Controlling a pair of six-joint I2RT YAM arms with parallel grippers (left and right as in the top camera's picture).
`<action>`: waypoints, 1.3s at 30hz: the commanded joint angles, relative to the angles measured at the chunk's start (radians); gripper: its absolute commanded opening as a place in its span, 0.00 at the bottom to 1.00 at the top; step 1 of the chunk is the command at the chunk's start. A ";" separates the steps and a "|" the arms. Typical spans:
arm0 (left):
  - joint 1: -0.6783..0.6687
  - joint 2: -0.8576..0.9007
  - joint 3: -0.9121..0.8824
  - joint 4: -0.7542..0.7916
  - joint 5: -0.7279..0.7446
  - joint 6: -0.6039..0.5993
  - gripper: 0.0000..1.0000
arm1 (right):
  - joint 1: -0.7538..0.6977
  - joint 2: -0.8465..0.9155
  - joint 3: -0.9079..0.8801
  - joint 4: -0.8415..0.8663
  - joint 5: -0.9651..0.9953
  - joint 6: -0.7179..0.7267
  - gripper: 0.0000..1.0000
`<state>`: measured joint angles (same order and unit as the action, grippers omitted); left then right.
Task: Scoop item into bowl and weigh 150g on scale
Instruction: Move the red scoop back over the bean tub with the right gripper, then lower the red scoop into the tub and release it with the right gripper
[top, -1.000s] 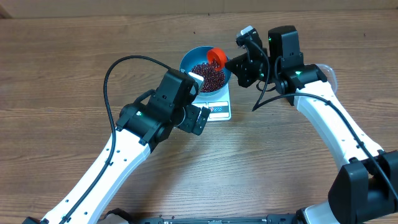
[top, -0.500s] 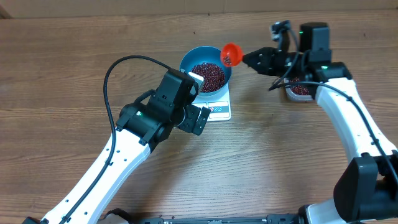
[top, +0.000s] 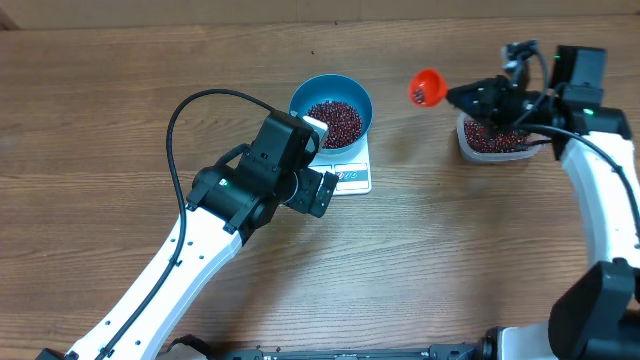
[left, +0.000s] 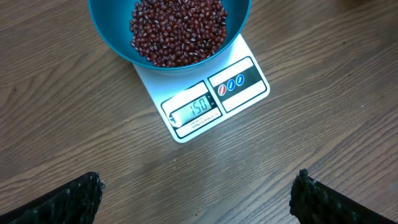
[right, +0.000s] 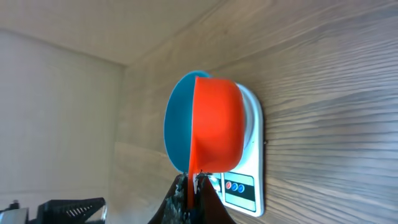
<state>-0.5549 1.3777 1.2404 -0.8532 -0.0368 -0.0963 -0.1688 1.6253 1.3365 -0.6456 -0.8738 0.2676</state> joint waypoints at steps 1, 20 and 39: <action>-0.002 0.008 0.012 0.000 0.004 0.022 0.99 | -0.037 -0.035 0.006 -0.022 -0.018 -0.051 0.04; -0.002 0.008 0.012 0.000 0.004 0.022 1.00 | -0.196 -0.042 0.006 -0.174 0.264 -0.200 0.04; -0.002 0.008 0.012 0.000 0.004 0.022 1.00 | -0.085 -0.168 0.006 -0.184 0.863 -0.512 0.04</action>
<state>-0.5549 1.3777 1.2404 -0.8536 -0.0368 -0.0963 -0.2905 1.4670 1.3365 -0.8299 -0.1501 -0.1970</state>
